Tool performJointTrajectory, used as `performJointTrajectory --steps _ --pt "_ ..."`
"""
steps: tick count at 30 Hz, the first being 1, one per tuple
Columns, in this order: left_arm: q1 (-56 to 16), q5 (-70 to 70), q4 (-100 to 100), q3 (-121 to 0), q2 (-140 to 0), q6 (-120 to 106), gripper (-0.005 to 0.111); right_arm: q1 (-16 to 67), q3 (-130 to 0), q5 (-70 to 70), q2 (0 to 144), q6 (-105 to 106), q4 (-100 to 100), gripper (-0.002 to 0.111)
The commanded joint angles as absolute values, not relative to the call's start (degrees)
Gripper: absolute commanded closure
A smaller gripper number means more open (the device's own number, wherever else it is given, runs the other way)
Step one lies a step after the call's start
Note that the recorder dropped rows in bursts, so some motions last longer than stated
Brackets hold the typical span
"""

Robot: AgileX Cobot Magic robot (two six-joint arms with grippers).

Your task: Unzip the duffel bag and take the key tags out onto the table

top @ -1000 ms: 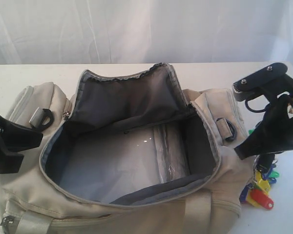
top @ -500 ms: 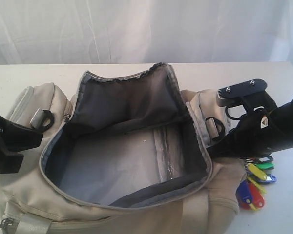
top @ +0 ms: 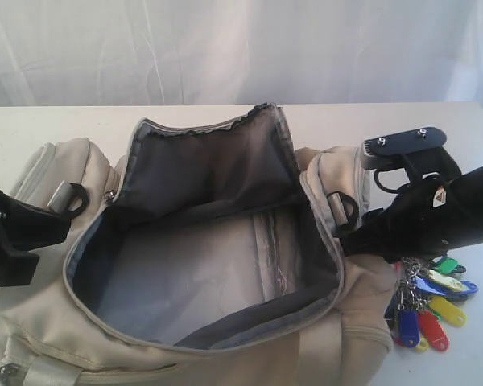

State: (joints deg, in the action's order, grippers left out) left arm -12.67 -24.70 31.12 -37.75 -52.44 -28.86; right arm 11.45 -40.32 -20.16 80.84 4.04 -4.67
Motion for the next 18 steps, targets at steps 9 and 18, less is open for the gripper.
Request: performJointTrajectory --steps 9,18 --pt "-12.7 -23.5 32.1 -37.8 -52.0 -31.6 0.107 11.3 -42.7 -39.2 60.8 4.5 -5.4 0.061" --pt "-12.7 -25.3 32.0 -37.9 -40.8 -28.3 0.107 11.3 -42.7 -46.0 40.3 3.7 -4.8 0.108"
